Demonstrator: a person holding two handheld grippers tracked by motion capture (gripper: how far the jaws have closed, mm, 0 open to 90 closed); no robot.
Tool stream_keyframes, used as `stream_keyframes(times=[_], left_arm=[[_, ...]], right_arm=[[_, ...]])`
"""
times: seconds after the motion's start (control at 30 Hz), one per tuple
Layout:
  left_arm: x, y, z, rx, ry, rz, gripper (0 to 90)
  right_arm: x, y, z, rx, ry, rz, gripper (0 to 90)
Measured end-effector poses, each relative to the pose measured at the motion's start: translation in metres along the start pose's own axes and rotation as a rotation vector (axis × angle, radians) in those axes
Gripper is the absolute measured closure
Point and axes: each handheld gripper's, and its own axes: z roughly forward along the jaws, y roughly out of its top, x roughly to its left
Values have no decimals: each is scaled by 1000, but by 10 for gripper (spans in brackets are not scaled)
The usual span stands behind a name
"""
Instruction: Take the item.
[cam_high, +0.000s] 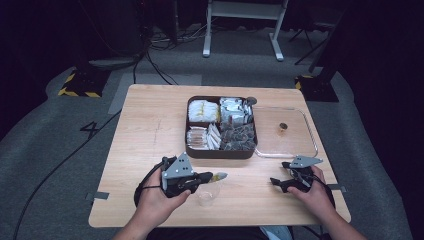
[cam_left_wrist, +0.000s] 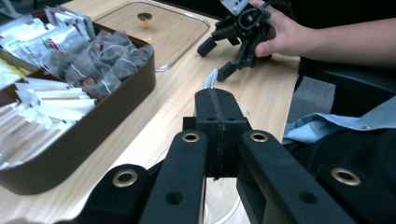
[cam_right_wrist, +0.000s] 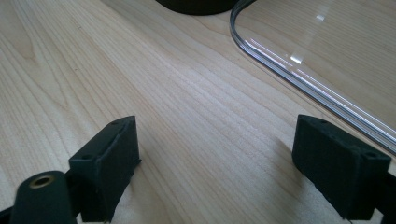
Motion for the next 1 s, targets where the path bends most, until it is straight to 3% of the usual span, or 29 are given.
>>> stream_keyframes(times=[0.17, 0.53, 0.67, 0.77, 1.0], left_arm=[[1, -13, 5, 16, -13, -23, 900], [1, -19, 6, 21, -6, -23, 900], [2, -23, 7, 47, -25, -24, 894], [1, -24, 8, 56, -26, -14, 712], [3, -22, 9, 31, 0, -3, 553]], right_arm=[[0, 0, 0, 0, 0, 0, 148], [0, 0, 0, 0, 0, 0, 148], [0, 0, 0, 0, 0, 0, 148], [0, 0, 0, 0, 0, 0, 148], [0, 0, 0, 0, 0, 0, 148]])
